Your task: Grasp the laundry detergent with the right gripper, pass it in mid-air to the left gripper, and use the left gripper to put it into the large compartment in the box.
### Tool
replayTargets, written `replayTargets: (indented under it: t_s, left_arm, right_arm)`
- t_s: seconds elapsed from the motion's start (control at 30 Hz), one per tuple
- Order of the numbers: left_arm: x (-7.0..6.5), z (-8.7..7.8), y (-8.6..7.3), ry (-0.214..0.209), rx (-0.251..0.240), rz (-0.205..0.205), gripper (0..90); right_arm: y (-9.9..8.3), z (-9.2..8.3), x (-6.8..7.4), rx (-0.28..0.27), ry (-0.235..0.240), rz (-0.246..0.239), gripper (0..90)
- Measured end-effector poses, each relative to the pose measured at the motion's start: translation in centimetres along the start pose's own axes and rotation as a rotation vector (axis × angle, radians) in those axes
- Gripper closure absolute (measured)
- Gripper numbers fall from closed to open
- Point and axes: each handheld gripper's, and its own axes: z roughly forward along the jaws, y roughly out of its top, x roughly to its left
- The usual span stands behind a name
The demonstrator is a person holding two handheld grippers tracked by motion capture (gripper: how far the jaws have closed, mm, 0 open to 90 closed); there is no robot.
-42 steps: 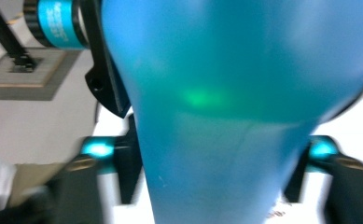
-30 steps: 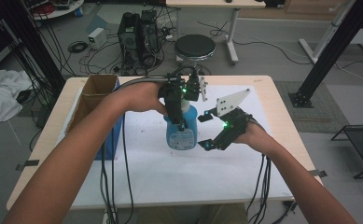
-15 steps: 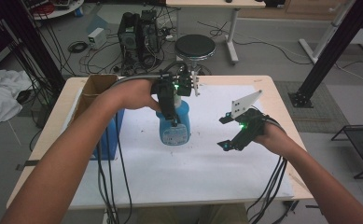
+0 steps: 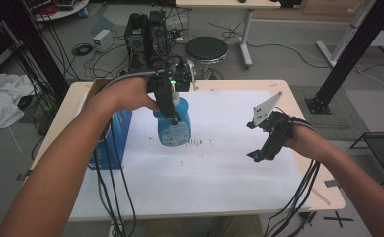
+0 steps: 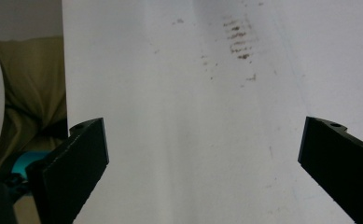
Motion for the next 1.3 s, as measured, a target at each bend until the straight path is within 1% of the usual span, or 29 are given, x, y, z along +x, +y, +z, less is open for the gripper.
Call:
replayTargets:
  t_s: [0.03,0.07,0.1,0.2,0.23,0.27,0.33,0.43,0.5,0.53,0.57,0.6,0.63,0.67,0.7,0.77,0.8,0.83,0.9,0.93,1.0,1.03,1.07,1.1,1.13,1.17,1.2,1.27,1.3]
  left_arm:
    - [0.1,-0.3,-0.2,-0.003,0.006,-0.016,37.7]
    - [0.2,-0.6,-0.4,0.012,0.007,-0.021,37.7]
    - [0.2,-0.9,-0.6,0.010,0.006,-0.044,37.7]
    - [0.6,-2.1,-1.3,0.023,0.011,-0.091,37.7]
    - [0.8,-2.6,-1.5,0.037,0.013,-0.097,37.7]
    - [0.8,-3.0,-1.7,0.043,0.015,-0.108,37.7]
    - [1.0,-4.0,-2.3,0.055,0.022,-0.120,37.7]
    - [1.3,-5.0,-3.1,0.055,0.011,-0.151,37.7]
    - [1.6,-5.6,-3.8,0.061,0.013,-0.166,37.7]
    - [1.5,-5.8,-4.2,0.063,-0.012,-0.207,37.7]
    - [1.9,-6.3,-4.6,0.064,0.011,-0.187,37.7]
    - [1.9,-6.5,-4.9,0.070,0.003,-0.198,37.7]
    - [1.9,-6.7,-5.2,0.074,-0.017,-0.223,37.7]
    - [1.9,-7.0,-5.6,0.067,-0.016,-0.233,37.7]
    - [2.1,-7.4,-5.9,0.067,-0.017,-0.243,37.7]
    - [2.2,-7.9,-6.4,0.069,-0.014,-0.252,37.7]
    - [2.3,-8.4,-6.8,0.072,-0.010,-0.259,37.7]
    - [2.3,-8.7,-7.1,0.071,-0.006,-0.259,37.7]
    - [2.4,-9.2,-7.6,0.081,-0.004,-0.262,37.7]
    - [2.4,-9.4,-7.9,0.084,-0.006,-0.270,37.7]
    - [2.6,-9.8,-8.6,0.084,-0.003,-0.285,37.8]
    - [2.7,-10.2,-9.1,0.082,0.011,-0.278,37.8]
    - [2.7,-10.2,-9.4,0.085,-0.006,-0.301,37.7]
    - [2.8,-10.4,-9.8,0.092,-0.005,-0.304,37.7]
    - [2.9,-10.7,-10.2,0.095,0.010,-0.291,37.7]
    - [2.9,-10.8,-10.6,0.102,-0.011,-0.319,37.7]
    - [3.0,-11.1,-11.1,0.107,-0.009,-0.325,37.7]
    - [3.1,-11.4,-11.8,0.115,-0.012,-0.336,37.7]
    - [3.1,-11.5,-12.2,0.122,-0.013,-0.340,37.7]
  right_arm:
    - [-0.1,0.0,0.0,0.019,0.004,0.001,0.7]
    - [-0.2,-0.1,0.0,0.033,0.002,-0.011,0.7]
    - [-0.4,-0.2,-0.1,0.049,0.005,-0.011,0.7]
    - [-0.8,-0.7,-0.1,0.075,0.013,0.001,0.7]
    - [-0.9,-0.9,-0.1,0.087,0.012,0.012,0.7]
    - [-1.1,-1.1,-0.2,0.093,0.010,0.005,0.7]
    - [-1.4,-1.6,-0.4,0.093,0.001,0.004,0.7]
    - [-1.6,-2.2,-0.5,0.079,-0.005,0.001,0.7]
    - [-1.8,-2.5,-0.5,0.072,-0.008,-0.004,0.7]
    - [-1.8,-2.7,-0.4,0.073,-0.012,-0.003,0.7]
    - [-1.9,-2.8,-0.4,0.070,-0.016,-0.006,0.7]
    - [-2.0,-2.9,-0.4,0.070,-0.019,-0.005,0.7]
    - [-2.1,-3.0,-0.4,0.068,-0.021,-0.003,0.7]
    - [-2.1,-3.1,-0.4,0.063,-0.019,-0.009,0.7]
    - [-2.2,-3.2,-0.4,0.061,-0.020,-0.002,0.7]
    - [-2.3,-3.3,-0.4,0.066,-0.022,-0.010,0.7]
    - [-2.2,-3.3,-0.5,0.061,-0.035,-0.020,0.7]
    - [-2.2,-3.3,-0.5,0.069,-0.036,-0.024,0.7]
    - [-2.1,-3.4,-0.4,0.074,-0.037,-0.023,0.7]
    - [-2.1,-3.5,-0.4,0.078,-0.042,-0.016,0.7]
    - [-2.1,-3.5,-0.5,0.074,-0.040,-0.022,0.7]
    - [-2.1,-3.6,-0.5,0.075,-0.039,-0.025,0.7]
    - [-2.1,-3.6,-0.5,0.074,-0.043,-0.023,0.7]
    - [-2.1,-3.6,-0.5,0.072,-0.042,-0.018,0.7]
    - [-2.1,-3.6,-0.5,0.072,-0.043,-0.024,0.7]
    - [-2.1,-3.6,-0.4,0.074,-0.044,-0.025,0.7]
    - [-2.1,-3.6,-0.4,0.077,-0.043,-0.019,0.7]
    - [-2.1,-3.6,-0.4,0.081,-0.040,-0.030,0.7]
    - [-2.1,-3.6,-0.4,0.078,-0.043,-0.022,0.7]
